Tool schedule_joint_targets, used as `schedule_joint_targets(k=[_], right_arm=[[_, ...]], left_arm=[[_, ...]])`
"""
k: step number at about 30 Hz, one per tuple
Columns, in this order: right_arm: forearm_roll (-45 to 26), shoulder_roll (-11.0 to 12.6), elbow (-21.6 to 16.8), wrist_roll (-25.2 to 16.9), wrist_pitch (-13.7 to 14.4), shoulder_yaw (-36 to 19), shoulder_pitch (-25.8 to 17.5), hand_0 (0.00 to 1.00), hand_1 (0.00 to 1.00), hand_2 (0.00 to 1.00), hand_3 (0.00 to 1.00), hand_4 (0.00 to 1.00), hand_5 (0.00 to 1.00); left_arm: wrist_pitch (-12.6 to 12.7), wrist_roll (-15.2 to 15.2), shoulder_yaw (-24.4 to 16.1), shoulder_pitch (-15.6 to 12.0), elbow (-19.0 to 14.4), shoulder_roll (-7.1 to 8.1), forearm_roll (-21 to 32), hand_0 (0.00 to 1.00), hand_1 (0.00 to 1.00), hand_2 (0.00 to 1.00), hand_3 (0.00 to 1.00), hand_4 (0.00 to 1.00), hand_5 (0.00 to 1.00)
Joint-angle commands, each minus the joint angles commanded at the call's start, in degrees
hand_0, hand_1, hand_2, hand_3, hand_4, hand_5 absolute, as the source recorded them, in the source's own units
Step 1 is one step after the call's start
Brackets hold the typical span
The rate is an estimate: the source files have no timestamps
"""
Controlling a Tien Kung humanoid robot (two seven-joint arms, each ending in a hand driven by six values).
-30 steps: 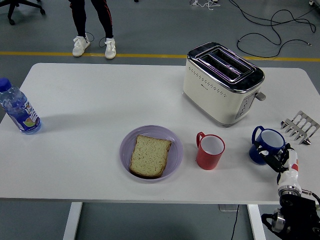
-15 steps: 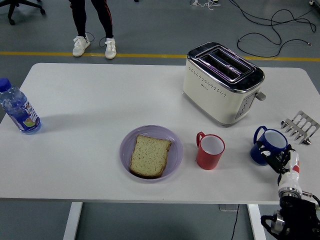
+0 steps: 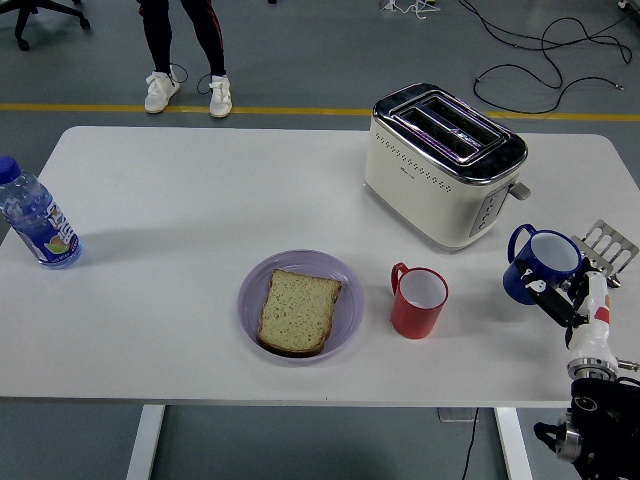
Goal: Pick up the cup,pour liquid into bread,place the cup on the desk
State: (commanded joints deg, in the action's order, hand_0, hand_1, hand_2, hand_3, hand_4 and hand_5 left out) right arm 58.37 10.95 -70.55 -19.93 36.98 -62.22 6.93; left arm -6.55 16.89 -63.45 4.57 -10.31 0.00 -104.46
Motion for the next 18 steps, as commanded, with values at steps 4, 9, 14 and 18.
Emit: schedule_joint_targets(k=[4,9,14,18], right_arm=[[5.65,2.13,-6.62,4.15,0.00,-0.19,-0.13,0.300,0.324,0.511,0.533,0.798,0.102],[15.59,5.53,-14.85,14.40,-0.12,-0.21,0.78,0.287,0.323,0.505,0.532,0.760,0.070],[20.83,8.65,-20.97,22.72,-1.88,1.17,3.94,0.285,0.293,0.479,0.533,0.766,0.002],[23.24,10.16,-22.67,26.31,-3.68,3.56,7.64,0.265,0.284,0.467,0.529,0.768,0.003]], left_arm=[[-0.04,0.01,-0.12,0.02,0.00,0.00,-0.14,0.656,0.690,0.704,0.590,0.305,0.877],[-0.12,-0.02,-0.17,-0.19,0.00,0.00,-0.35,0.657,0.690,0.705,0.590,0.306,0.877],[-0.17,-0.01,-0.58,-0.33,0.00,0.00,-0.70,0.657,0.690,0.706,0.591,0.307,0.879],[-0.18,0.01,-0.88,-0.42,0.00,0.00,-0.86,0.657,0.690,0.706,0.591,0.307,0.879]])
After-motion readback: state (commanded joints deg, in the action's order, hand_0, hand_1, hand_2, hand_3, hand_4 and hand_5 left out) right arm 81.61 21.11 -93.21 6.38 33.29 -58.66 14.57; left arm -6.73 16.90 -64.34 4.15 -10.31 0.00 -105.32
